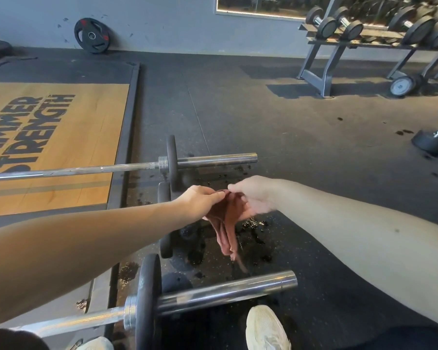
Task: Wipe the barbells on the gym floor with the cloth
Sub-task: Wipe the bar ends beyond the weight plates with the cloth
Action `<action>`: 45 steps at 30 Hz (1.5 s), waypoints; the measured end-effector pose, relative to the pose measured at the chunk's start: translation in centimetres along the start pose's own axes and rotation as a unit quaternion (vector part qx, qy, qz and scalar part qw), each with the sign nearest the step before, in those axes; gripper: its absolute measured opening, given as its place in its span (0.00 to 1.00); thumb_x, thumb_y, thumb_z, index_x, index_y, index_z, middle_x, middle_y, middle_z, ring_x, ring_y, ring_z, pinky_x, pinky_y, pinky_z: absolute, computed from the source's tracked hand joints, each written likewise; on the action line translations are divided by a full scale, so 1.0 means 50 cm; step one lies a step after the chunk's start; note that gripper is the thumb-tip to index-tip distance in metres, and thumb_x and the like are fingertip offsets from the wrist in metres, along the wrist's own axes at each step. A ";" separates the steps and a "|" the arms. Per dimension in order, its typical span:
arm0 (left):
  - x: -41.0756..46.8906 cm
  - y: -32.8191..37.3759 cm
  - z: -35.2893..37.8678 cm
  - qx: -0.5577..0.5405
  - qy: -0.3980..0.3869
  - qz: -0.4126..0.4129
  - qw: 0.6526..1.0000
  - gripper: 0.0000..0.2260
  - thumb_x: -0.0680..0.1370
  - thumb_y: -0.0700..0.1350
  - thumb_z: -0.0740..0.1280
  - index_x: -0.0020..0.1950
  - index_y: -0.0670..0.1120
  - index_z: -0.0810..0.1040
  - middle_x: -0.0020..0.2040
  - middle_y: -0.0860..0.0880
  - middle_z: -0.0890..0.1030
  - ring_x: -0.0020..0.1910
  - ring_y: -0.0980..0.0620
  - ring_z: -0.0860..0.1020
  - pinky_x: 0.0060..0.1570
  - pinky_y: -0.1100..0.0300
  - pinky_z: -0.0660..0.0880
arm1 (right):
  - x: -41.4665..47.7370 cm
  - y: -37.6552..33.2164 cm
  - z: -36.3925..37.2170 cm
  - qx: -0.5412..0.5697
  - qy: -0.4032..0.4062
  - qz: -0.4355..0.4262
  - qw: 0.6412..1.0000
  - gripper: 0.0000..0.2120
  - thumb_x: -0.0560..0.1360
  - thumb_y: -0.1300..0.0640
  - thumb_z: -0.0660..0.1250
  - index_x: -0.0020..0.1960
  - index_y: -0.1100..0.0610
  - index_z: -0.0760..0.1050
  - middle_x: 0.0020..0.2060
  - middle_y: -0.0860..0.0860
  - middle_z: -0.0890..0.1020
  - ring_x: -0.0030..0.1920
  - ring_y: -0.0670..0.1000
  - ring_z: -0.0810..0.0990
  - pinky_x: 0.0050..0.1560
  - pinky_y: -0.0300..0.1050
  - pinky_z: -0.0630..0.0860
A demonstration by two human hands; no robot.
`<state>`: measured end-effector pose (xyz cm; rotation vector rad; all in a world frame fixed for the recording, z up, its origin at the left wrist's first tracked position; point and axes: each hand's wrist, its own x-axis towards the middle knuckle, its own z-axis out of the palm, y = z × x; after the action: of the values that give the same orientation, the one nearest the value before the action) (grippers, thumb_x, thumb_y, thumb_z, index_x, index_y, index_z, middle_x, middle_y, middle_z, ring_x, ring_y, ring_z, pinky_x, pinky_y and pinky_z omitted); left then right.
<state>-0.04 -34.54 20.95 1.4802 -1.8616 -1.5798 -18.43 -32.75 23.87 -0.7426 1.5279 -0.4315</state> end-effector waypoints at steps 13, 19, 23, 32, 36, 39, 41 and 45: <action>0.019 0.011 -0.046 0.018 0.028 0.053 0.998 0.07 0.76 0.36 0.66 0.45 0.46 0.83 0.37 0.47 0.83 0.36 0.48 0.82 0.38 0.56 0.79 | 0.017 0.047 -0.055 -0.125 0.044 -0.107 0.985 0.38 0.74 0.74 0.70 0.80 0.54 0.64 0.72 0.54 0.75 0.71 0.55 0.74 0.73 0.53 0.70; 0.086 0.019 -0.066 0.135 0.023 0.047 0.990 0.08 0.76 0.37 0.68 0.49 0.48 0.84 0.42 0.49 0.85 0.40 0.50 0.82 0.44 0.58 0.80 | 0.077 0.061 -0.058 -0.048 0.048 -0.177 0.982 0.16 0.75 0.69 0.73 0.61 0.59 0.80 0.52 0.57 0.86 0.58 0.58 0.84 0.61 0.53 0.80; 0.187 -0.021 -0.047 0.247 0.033 0.024 0.968 0.10 0.75 0.40 0.70 0.55 0.48 0.80 0.47 0.51 0.81 0.45 0.51 0.80 0.43 0.59 0.78 | 0.160 0.068 -0.081 -0.071 0.092 -0.155 0.981 0.09 0.77 0.66 0.73 0.56 0.59 0.78 0.50 0.60 0.85 0.52 0.59 0.86 0.50 0.57 0.85; 0.384 -0.152 0.028 0.279 0.098 0.006 0.955 0.09 0.73 0.41 0.72 0.47 0.49 0.74 0.43 0.52 0.78 0.44 0.48 0.78 0.38 0.58 0.70 | 0.383 0.123 -0.079 -0.393 0.316 -0.203 0.839 0.23 0.79 0.52 0.71 0.71 0.52 0.67 0.64 0.54 0.77 0.65 0.58 0.74 0.61 0.53 0.74; 0.368 -0.192 0.033 0.361 0.128 0.014 0.924 0.08 0.80 0.45 0.66 0.58 0.48 0.80 0.51 0.52 0.75 0.52 0.48 0.77 0.48 0.54 0.74 | 0.411 0.195 0.000 -0.549 0.205 -0.242 0.773 0.32 0.83 0.38 0.56 0.83 0.45 0.49 0.82 0.53 0.53 0.82 0.59 0.48 0.79 0.62 0.47; 0.328 -0.226 0.030 0.411 0.107 -0.006 0.905 0.11 0.79 0.45 0.66 0.60 0.51 0.81 0.53 0.52 0.76 0.56 0.48 0.76 0.51 0.54 0.75 | 0.430 0.234 0.015 -0.554 0.218 -0.281 0.753 0.26 0.84 0.40 0.53 0.80 0.44 0.60 0.77 0.49 0.68 0.78 0.56 0.61 0.79 0.61 0.48; 0.310 -0.241 0.026 0.440 0.075 0.005 0.895 0.13 0.77 0.49 0.69 0.60 0.53 0.81 0.52 0.53 0.76 0.57 0.48 0.75 0.54 0.53 0.76 | 0.429 0.247 -0.026 -0.526 0.236 -0.338 0.744 0.22 0.83 0.43 0.54 0.75 0.45 0.69 0.69 0.46 0.76 0.72 0.52 0.70 0.78 0.56 0.54; 0.306 -0.238 0.015 0.479 0.066 0.035 0.874 0.17 0.76 0.53 0.74 0.63 0.54 0.80 0.51 0.54 0.76 0.56 0.50 0.75 0.51 0.55 0.73 | 0.412 0.290 -0.148 -0.505 0.322 -0.212 0.773 0.25 0.84 0.39 0.45 0.76 0.42 0.67 0.74 0.46 0.71 0.79 0.56 0.59 0.79 0.61 0.45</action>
<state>-1.20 -45.13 4.76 1.7332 -2.7294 -0.4277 -27.85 -37.54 -0.17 -1.9664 2.2511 -0.1451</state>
